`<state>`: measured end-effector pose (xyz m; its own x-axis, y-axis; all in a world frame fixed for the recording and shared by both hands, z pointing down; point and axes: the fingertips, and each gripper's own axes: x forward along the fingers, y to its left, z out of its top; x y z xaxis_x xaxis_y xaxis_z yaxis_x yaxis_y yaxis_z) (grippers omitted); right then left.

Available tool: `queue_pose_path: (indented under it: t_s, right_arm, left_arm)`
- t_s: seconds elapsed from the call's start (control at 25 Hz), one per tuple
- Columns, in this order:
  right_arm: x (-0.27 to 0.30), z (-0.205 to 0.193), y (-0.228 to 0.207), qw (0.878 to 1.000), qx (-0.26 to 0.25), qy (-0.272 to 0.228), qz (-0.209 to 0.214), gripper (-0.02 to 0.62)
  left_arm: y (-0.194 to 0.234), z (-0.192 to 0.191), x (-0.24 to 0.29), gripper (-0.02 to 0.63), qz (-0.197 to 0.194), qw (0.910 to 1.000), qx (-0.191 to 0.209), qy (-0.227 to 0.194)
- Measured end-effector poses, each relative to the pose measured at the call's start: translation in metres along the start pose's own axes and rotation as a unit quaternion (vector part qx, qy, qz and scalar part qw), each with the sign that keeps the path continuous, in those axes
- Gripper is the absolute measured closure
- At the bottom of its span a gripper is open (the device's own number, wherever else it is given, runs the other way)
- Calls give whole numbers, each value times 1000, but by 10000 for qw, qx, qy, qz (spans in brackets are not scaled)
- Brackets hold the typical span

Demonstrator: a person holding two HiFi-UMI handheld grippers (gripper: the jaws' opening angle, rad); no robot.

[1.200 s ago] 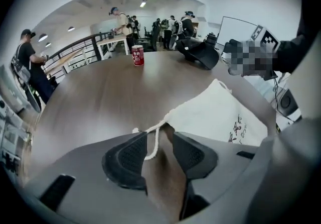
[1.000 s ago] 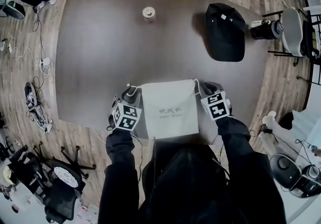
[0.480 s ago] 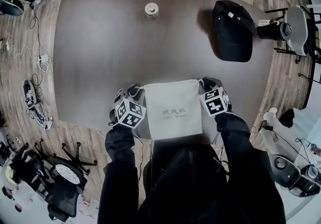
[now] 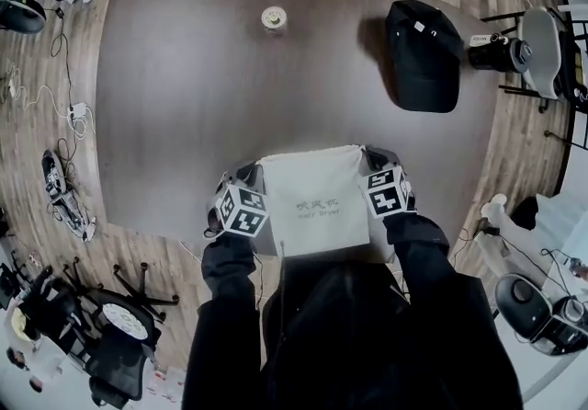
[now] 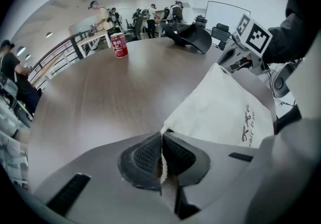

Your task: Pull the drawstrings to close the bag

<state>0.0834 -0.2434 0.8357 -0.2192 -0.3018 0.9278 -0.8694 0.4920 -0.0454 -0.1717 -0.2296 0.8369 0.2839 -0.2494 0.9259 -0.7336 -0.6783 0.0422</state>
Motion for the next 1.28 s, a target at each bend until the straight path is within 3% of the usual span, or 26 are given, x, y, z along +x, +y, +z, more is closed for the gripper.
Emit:
queue_pose_path:
  t_s: [0.12, 0.28, 0.44, 0.56, 0.8, 0.96, 1.28]
  right_arm:
    - [-13, 1, -10, 9990, 404, -119, -115, 569]
    - [-38, 16, -24, 9979, 306, -464, -332, 569]
    - [-70, 29, -27, 9944, 351, -853, -516, 569]
    - [-102, 41, -19, 9895, 366, -1278, -575, 569]
    - [-181, 56, -16, 9716, 281, -2237, -719, 569]
    - [-231, 64, -16, 9558, 324, -2813, -791, 569]
    - [-330, 72, -17, 9241, 283, -3724, -813, 569]
  left_arm:
    - [7, 0, -12, 571, 197, 9986, -491, -36]
    - [11, 5, -32, 571, 441, 9936, -1000, -283]
    - [9, 20, -63, 571, 559, 9795, -1755, -815]
    - [7, 27, -95, 571, 759, 9676, -2100, -1182]
    - [-11, 47, -171, 571, 1162, 9444, -2400, -1925]
    - [-28, 60, -218, 571, 1523, 9301, -2396, -2329]
    - [-64, 79, -309, 571, 2234, 8899, -2491, -3100]
